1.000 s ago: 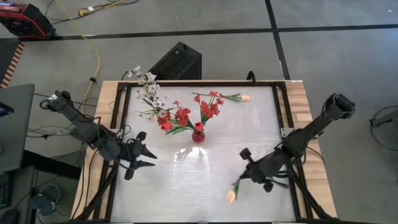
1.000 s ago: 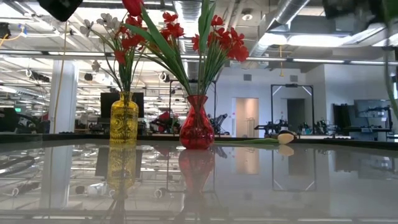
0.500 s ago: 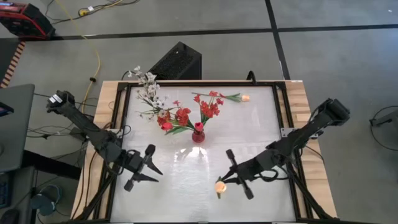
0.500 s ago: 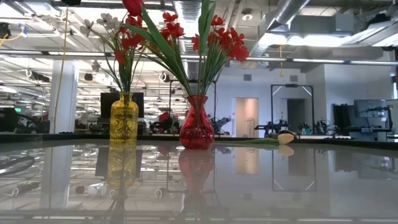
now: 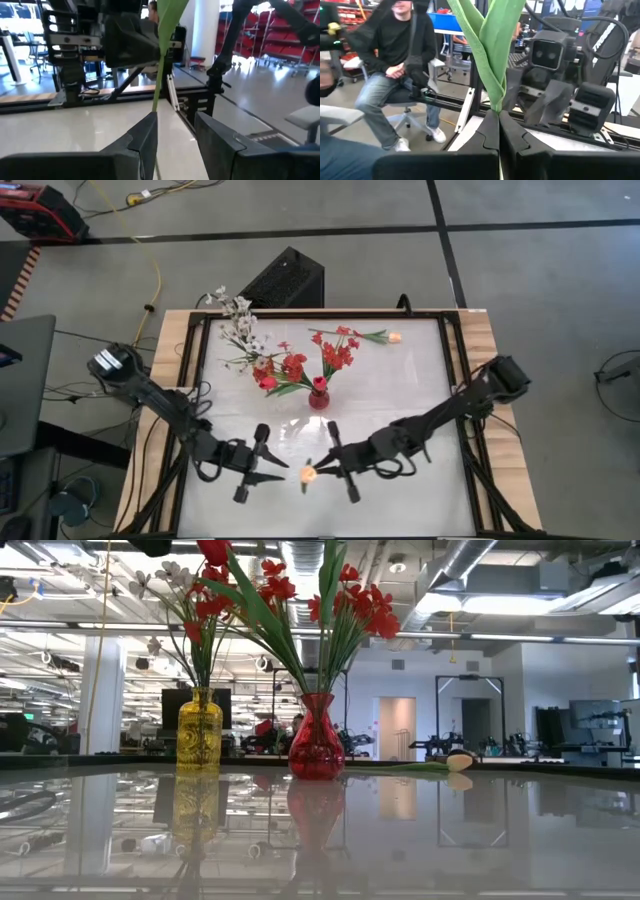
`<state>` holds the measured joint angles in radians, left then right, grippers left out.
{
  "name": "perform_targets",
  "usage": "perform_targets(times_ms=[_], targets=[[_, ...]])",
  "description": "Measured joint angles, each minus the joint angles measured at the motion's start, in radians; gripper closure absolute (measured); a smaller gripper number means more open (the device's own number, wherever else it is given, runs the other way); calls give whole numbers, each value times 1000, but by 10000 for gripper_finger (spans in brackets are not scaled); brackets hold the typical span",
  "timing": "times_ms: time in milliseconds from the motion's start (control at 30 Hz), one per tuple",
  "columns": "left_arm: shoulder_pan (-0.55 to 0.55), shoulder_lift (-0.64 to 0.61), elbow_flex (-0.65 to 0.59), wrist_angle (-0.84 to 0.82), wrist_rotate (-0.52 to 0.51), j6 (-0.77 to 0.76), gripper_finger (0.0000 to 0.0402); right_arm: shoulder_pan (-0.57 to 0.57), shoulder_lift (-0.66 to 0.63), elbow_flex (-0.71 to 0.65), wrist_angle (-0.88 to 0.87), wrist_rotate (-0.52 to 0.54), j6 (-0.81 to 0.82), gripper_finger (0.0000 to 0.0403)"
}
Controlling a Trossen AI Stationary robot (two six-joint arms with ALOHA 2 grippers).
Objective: Sort flowers into vase by color
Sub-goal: Put the bottom white tulip into the yellow vase
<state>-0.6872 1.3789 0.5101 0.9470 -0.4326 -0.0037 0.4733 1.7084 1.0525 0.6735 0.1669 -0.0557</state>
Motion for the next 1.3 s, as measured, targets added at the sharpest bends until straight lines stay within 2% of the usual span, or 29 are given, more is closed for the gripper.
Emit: perform_targets(times_ms=[200, 433, 633, 800, 933, 1133, 1300], targets=[[13, 106, 61, 13, -22, 27, 283, -12, 102, 107, -6, -1, 3, 386], [23, 124, 75, 13, -44, 46, 283, -8, 146, 175, -16, -6, 11, 386], [24, 124, 75, 17, 33, 46, 283, -10, 146, 177, -26, -4, 14, 386], [24, 124, 75, 18, 43, 45, 285, -21, 146, 177, -31, -3, 12, 386], [24, 124, 75, 24, 40, 45, 314, -25, 145, 177, -29, -3, 5, 386], [27, 124, 75, 40, 43, 48, 389, -31, 145, 177, -29, -3, 2, 382], [26, 124, 75, 40, 44, 47, 400, -31, 145, 177, -30, -5, 2, 350]])
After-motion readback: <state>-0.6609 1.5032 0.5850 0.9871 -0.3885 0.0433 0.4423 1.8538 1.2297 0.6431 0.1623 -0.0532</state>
